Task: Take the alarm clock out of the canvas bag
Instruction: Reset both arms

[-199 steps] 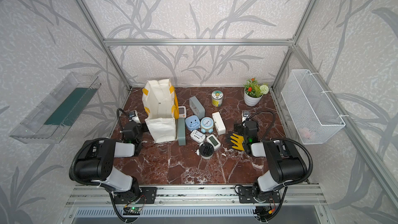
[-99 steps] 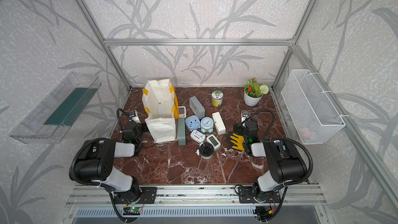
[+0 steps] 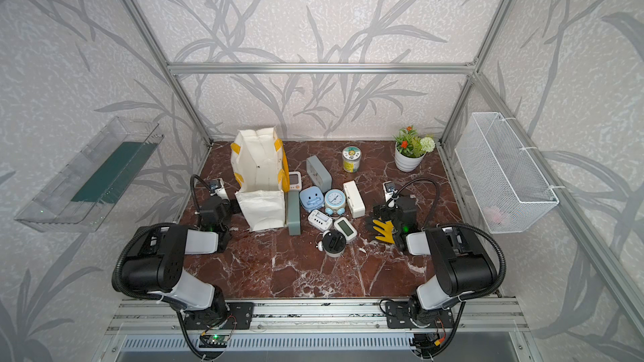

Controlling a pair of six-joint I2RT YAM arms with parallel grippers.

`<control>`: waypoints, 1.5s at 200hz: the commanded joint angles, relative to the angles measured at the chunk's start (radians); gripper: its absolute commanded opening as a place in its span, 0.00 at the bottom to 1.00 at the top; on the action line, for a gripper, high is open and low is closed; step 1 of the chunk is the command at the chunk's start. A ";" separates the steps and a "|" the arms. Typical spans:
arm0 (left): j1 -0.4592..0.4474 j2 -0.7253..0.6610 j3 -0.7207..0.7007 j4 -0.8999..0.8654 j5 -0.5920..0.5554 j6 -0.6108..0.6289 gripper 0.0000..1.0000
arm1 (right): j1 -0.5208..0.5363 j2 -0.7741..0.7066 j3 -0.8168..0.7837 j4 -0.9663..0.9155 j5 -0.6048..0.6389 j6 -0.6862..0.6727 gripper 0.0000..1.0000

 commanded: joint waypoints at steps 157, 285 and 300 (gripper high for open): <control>-0.023 0.001 -0.005 0.010 -0.091 0.006 0.99 | -0.019 -0.006 0.056 -0.050 0.116 0.071 0.99; -0.067 0.009 0.004 0.006 -0.127 0.056 0.99 | -0.037 -0.006 0.062 -0.063 0.094 0.088 0.99; -0.067 0.010 0.004 0.010 -0.124 0.057 0.99 | -0.037 -0.006 0.062 -0.063 0.095 0.088 0.99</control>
